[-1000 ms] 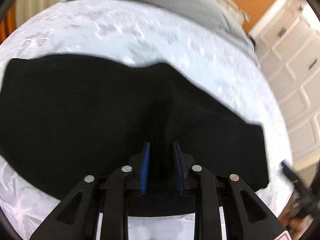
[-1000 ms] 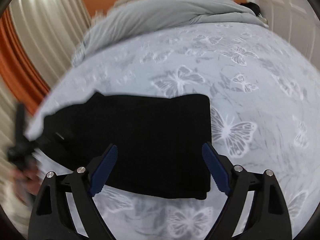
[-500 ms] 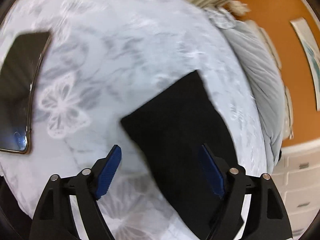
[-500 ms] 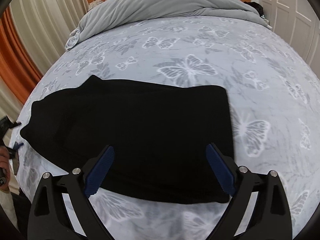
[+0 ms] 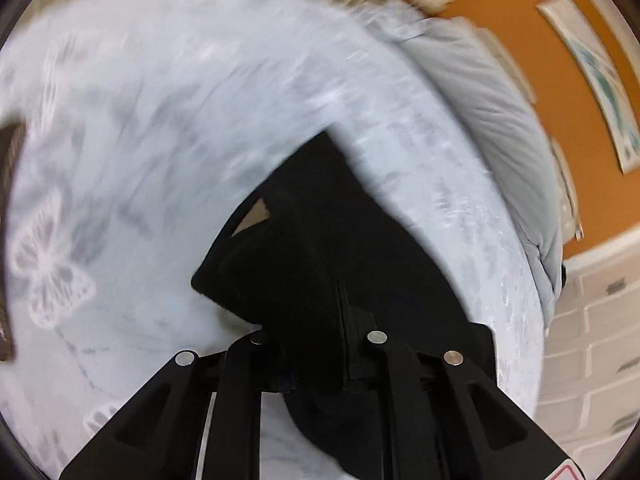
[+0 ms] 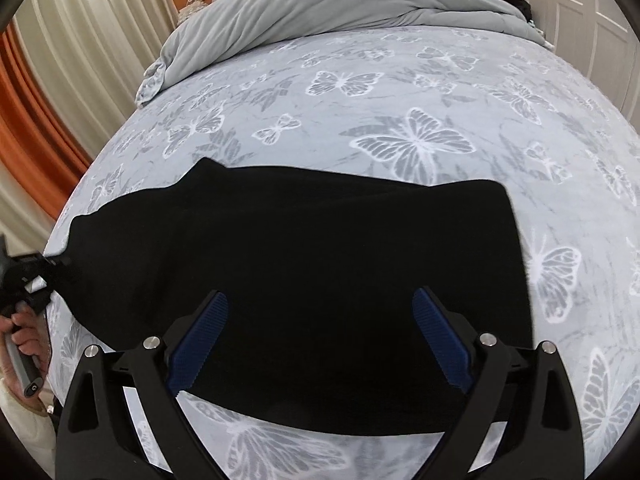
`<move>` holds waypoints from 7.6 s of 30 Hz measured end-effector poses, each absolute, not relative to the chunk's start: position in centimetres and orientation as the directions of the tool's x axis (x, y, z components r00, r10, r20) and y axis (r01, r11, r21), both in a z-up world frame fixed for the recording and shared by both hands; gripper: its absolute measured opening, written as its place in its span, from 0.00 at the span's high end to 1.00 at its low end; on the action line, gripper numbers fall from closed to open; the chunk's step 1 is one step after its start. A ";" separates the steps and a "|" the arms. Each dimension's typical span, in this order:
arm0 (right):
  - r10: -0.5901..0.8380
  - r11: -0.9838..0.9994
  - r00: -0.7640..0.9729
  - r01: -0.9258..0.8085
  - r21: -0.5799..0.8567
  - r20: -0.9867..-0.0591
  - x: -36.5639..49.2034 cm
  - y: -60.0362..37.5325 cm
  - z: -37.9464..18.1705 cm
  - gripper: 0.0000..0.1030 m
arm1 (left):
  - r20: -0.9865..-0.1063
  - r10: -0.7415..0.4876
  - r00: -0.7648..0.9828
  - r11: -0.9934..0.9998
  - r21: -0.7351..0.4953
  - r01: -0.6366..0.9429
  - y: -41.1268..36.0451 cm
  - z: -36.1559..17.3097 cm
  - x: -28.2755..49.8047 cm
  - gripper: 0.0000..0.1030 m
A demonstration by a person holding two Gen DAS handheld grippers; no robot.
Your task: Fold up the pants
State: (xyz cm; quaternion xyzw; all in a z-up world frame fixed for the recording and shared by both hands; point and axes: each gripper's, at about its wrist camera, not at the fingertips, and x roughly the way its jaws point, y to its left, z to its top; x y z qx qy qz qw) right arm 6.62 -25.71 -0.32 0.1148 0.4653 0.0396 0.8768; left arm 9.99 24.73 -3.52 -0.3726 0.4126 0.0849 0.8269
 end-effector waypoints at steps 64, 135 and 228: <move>0.502 0.823 0.486 -0.016 0.567 -0.715 9.4 -24.5 -0.5 0.85 | -0.696 -0.125 0.707 0.962 -0.259 -0.085 7.4 2.6 7.0 0.16; 0.328 0.850 0.473 0.229 0.474 -0.817 6.0 -35.6 -6.2 0.24 | -0.778 -0.490 0.393 0.834 -0.550 -0.049 0.4 -7.9 11.2 0.35; 0.333 0.934 0.442 -0.032 0.357 -0.833 0.6 -31.0 -2.2 0.57 | -0.807 -0.145 0.573 0.983 -0.052 0.176 -3.6 -1.8 4.8 0.13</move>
